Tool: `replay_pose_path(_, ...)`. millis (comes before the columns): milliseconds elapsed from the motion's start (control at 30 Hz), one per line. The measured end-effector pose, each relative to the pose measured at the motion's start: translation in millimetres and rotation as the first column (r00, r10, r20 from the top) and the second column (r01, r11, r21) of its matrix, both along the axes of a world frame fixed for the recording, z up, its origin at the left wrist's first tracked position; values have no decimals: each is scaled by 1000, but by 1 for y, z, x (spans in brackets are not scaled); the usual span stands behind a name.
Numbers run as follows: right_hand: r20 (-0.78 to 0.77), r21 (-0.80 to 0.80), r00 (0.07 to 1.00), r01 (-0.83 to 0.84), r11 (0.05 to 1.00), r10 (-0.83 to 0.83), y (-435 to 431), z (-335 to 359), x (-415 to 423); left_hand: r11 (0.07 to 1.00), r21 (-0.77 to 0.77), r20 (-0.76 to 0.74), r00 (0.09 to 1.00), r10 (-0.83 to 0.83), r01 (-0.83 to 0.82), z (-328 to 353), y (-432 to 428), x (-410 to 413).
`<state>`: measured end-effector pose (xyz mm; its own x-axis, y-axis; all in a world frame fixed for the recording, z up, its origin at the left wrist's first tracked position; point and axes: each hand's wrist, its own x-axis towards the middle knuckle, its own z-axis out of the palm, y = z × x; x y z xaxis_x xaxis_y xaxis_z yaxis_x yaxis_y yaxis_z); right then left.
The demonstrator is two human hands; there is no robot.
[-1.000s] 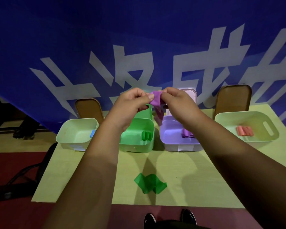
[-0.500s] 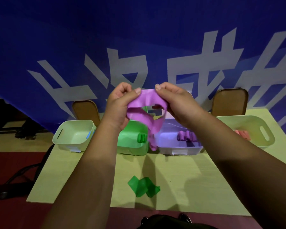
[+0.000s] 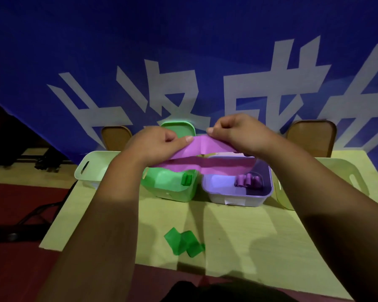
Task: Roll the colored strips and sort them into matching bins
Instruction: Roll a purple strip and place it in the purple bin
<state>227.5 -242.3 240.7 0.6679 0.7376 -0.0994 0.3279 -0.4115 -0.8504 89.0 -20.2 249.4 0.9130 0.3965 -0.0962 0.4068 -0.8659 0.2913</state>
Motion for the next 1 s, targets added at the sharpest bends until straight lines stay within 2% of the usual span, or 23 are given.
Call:
replay_pose_path(100,-74,52,997,-10,999,14,2,-6,-2,1000,-15,8,1000,5,-5,-5,-9,2)
replay_pose_path(233,-302,227,952,17,974,54,4,-15,-3,965,-259,140,990,8,29,-16,-19,2)
replay_pose_path(300,-374,290,926,60,955,55,6,-18,-2,944,-327,217,975,36,38,-19,-26,2)
replay_pose_path(367,-373,307,927,96,947,27,11,-21,-3,911,-411,271,958,93,28,-18,-35,3)
replay_pose_path(500,-289,303,953,184,935,-94,16,-21,-5,774,-633,308,924,226,21,-5,-49,9)
replay_pose_path(733,-167,337,951,302,892,-259,16,-5,2,794,-606,397,885,242,55,26,-58,34)
replay_pose_path(867,-94,353,958,287,891,-272,16,11,9,913,-399,479,867,133,80,52,-58,46)
replay_pose_path(1000,-51,393,944,318,863,-325,16,33,13,965,-228,507,862,3,130,81,-52,52)
